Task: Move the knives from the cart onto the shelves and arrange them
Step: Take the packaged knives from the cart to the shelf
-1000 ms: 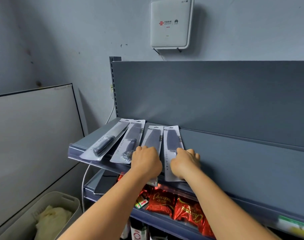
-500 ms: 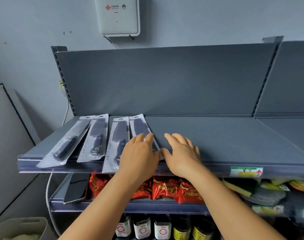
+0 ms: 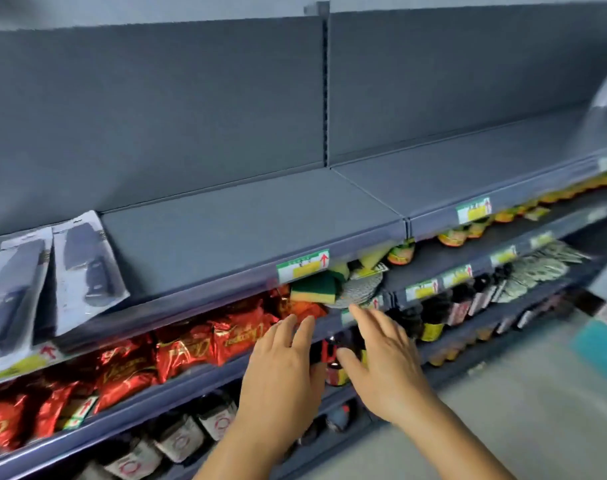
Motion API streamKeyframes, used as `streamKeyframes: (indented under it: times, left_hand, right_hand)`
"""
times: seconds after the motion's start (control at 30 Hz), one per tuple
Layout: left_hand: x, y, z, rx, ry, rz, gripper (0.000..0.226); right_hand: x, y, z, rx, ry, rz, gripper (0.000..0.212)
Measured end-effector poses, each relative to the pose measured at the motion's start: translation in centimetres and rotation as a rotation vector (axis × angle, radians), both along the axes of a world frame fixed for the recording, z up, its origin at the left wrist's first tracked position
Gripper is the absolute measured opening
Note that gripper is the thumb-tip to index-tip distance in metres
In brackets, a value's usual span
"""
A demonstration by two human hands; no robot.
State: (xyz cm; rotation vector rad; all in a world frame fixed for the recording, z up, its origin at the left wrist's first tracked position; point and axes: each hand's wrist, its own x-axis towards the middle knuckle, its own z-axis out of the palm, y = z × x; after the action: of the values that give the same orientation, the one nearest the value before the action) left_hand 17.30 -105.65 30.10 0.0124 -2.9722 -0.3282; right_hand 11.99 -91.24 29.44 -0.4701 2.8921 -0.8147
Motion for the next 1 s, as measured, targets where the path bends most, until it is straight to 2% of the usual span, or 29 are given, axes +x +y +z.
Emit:
streamKeyframes:
  times: [0.27, 0.47, 0.77, 1.0]
  left_hand:
    - [-2.8, 14.7, -6.6, 0.019, -0.196, -0.168, 0.063]
    - [-3.5, 27.1, -10.5, 0.044, -0.299, -0.358, 0.057]
    - [-3.6, 43.5, -14.0, 0.006, -0.394, -0.653, 0.060]
    - [-4.7, 53.7, -15.0, 0.008, -0.428, -0.881, 0.059]
  right_hand:
    - [0.6, 16.1, -7.3, 0.060, -0.154, -0.223, 0.066]
    - [2.4, 28.2, -11.8, 0.031, -0.291, -0.396, 0.066]
    - [6.2, 43.9, -15.3, -0.007, -0.349, -0.695, 0.066]
    - [8.5, 52.3, -16.2, -0.091, -0.338, -0.970, 0.063]
